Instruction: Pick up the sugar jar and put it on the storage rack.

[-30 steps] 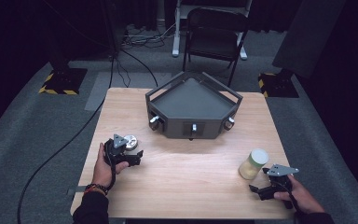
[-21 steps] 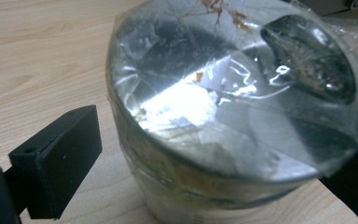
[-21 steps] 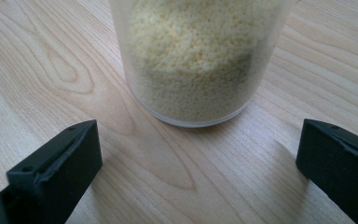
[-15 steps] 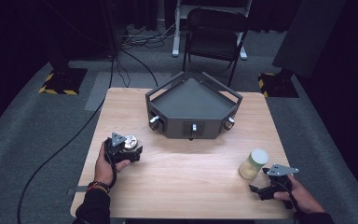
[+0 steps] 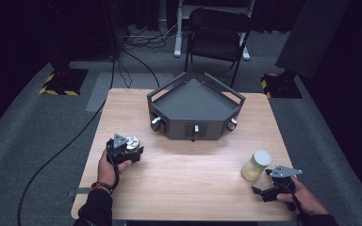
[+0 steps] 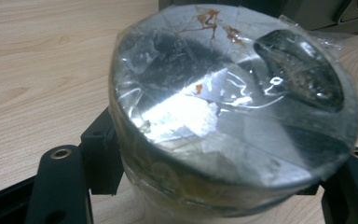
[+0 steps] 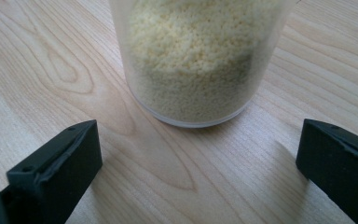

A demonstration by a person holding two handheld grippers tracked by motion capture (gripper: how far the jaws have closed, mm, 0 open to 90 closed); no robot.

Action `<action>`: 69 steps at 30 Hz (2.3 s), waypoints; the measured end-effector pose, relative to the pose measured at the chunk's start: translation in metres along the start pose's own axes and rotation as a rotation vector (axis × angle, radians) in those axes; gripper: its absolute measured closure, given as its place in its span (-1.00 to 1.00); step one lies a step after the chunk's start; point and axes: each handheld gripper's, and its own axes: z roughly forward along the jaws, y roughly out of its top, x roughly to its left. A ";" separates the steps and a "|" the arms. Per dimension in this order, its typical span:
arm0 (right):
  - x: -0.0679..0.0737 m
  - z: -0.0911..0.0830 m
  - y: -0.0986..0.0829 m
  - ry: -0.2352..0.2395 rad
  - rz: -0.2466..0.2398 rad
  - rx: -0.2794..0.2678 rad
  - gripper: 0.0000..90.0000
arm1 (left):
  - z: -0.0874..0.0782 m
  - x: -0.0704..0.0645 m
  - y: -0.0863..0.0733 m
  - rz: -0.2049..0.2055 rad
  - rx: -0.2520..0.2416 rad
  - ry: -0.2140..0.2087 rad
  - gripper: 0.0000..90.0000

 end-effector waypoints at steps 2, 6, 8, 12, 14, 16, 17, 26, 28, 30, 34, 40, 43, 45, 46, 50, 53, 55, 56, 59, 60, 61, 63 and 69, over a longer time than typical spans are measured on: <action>0.000 0.000 0.000 0.000 0.000 0.000 -1.00 | 0.000 0.001 0.001 0.002 0.004 -0.002 -0.35; 0.000 0.000 0.000 0.001 -0.001 0.000 -1.00 | -0.002 0.003 0.002 -0.006 0.009 -0.006 -0.35; 0.000 0.000 0.000 0.001 -0.002 0.000 -1.00 | -0.002 0.002 0.002 -0.003 0.009 -0.005 -0.35; 0.000 0.000 0.000 0.001 -0.001 0.000 -1.00 | -0.005 -0.001 0.004 0.006 0.001 -0.003 -0.34; 0.000 0.000 0.000 0.001 -0.002 0.000 -1.00 | -0.006 -0.004 0.005 0.015 0.004 -0.003 -0.34; 0.000 0.000 0.000 0.001 -0.001 0.000 -1.00 | -0.006 -0.005 0.007 0.019 0.007 -0.007 -0.34; 0.000 0.000 0.000 0.001 -0.001 0.000 -1.00 | -0.006 -0.006 0.008 0.019 0.011 -0.006 -0.34; 0.000 0.000 0.000 0.000 0.000 0.000 -1.00 | -0.009 -0.011 0.012 0.021 0.004 -0.008 -0.34; 0.000 0.000 0.000 -0.001 0.001 0.000 -1.00 | -0.010 -0.013 0.014 0.024 0.002 -0.011 -0.34; 0.000 0.000 0.000 -0.001 0.001 0.000 -1.00 | -0.011 -0.015 0.016 0.027 -0.001 -0.007 -0.34; 0.000 0.000 0.000 -0.001 0.002 0.000 -1.00 | -0.014 -0.019 0.018 0.025 -0.015 -0.009 -0.34; 0.001 0.000 0.000 -0.002 0.002 0.000 -1.00 | -0.019 -0.021 0.022 0.036 -0.040 -0.022 -0.34; 0.001 0.000 0.000 -0.002 0.002 0.000 -1.00 | -0.020 -0.024 0.025 0.045 -0.037 -0.022 -0.34; 0.001 0.000 0.000 -0.003 0.003 0.000 -1.00 | -0.020 -0.025 0.027 0.035 -0.044 -0.030 -0.33; 0.001 0.000 0.000 -0.003 0.003 0.000 -1.00 | -0.020 -0.026 0.029 0.034 -0.046 -0.031 -0.33; 0.001 0.000 0.000 -0.004 0.004 0.000 -1.00 | -0.021 -0.031 0.036 0.039 -0.063 -0.039 -0.33; 0.001 0.000 0.000 -0.004 0.004 0.000 -1.00 | -0.021 -0.035 0.042 0.045 -0.075 -0.042 -0.33; 0.001 0.000 0.000 -0.004 0.004 0.000 -1.00 | -0.022 -0.037 0.047 0.055 -0.079 -0.045 -0.33; 0.001 0.000 0.000 -0.004 0.004 0.000 -1.00 | -0.022 -0.039 0.049 0.054 -0.085 -0.047 -0.33; 0.001 0.000 0.000 -0.004 0.004 -0.001 -1.00 | -0.023 -0.042 0.058 0.056 -0.097 -0.055 -0.33; 0.001 0.000 0.000 -0.004 0.005 -0.001 -1.00 | -0.023 -0.043 0.061 0.060 -0.103 -0.058 -0.33; 0.001 0.000 0.000 -0.004 0.004 -0.001 -1.00 | -0.024 -0.044 0.064 0.065 -0.106 -0.064 -0.33; 0.001 0.000 0.000 -0.004 0.003 -0.001 -1.00 | -0.023 -0.044 0.070 0.074 -0.113 -0.080 -0.33; 0.002 -0.001 -0.001 -0.003 0.002 0.000 -1.00 | -0.022 -0.051 0.088 0.094 -0.125 -0.100 -0.33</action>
